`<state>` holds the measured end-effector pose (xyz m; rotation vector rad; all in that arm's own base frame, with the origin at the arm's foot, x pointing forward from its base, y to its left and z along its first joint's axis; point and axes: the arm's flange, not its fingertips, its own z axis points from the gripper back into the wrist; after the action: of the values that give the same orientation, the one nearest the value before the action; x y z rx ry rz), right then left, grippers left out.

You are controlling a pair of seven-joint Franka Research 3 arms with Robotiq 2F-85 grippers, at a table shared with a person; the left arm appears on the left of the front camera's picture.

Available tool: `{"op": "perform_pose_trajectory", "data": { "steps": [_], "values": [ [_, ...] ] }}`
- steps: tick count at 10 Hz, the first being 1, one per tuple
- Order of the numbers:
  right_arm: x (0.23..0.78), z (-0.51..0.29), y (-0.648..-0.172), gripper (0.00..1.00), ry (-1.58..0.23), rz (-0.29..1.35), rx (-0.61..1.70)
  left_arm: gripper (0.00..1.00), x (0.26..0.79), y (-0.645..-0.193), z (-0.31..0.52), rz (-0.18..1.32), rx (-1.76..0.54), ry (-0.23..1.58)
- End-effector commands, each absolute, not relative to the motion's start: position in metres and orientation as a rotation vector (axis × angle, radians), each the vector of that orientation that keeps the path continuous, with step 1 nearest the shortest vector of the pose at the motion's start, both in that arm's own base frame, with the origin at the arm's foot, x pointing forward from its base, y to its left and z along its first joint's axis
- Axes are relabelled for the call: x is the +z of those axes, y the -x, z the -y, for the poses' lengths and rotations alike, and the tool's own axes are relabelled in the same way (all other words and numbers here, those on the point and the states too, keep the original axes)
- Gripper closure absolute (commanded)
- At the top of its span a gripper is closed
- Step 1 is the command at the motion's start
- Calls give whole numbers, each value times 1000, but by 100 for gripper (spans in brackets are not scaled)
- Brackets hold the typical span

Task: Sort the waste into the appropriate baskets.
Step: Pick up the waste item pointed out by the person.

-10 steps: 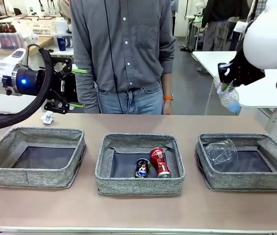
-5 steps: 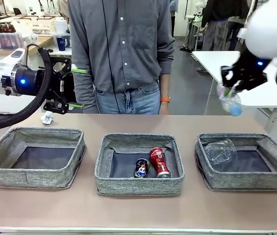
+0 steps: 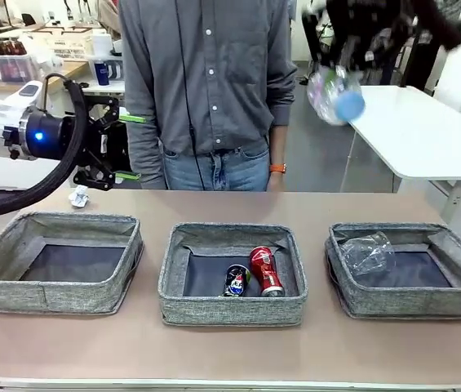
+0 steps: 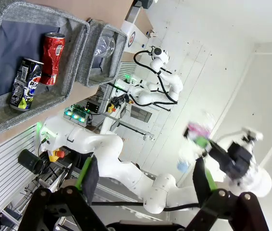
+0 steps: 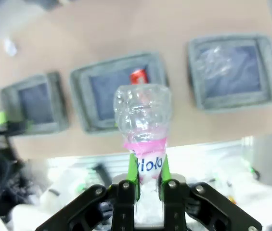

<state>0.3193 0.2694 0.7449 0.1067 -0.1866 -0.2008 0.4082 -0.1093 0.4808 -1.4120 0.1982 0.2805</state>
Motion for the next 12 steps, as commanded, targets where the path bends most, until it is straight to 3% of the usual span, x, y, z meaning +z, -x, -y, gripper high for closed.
{"op": "perform_pose_trajectory", "data": {
  "steps": [1, 5, 12],
  "values": [
    [755, -312, -322, 81, -177, 170, -268, 0, 484, -406, 107, -215, 280, 1406],
    [754, -381, -290, 81, -171, 280, -120, 0, 484, -406, 107, -215, 280, 1406],
    [747, -384, -285, 81, -173, 248, -99, 0, 484, -406, 107, -215, 280, 1406]
  ]
}}
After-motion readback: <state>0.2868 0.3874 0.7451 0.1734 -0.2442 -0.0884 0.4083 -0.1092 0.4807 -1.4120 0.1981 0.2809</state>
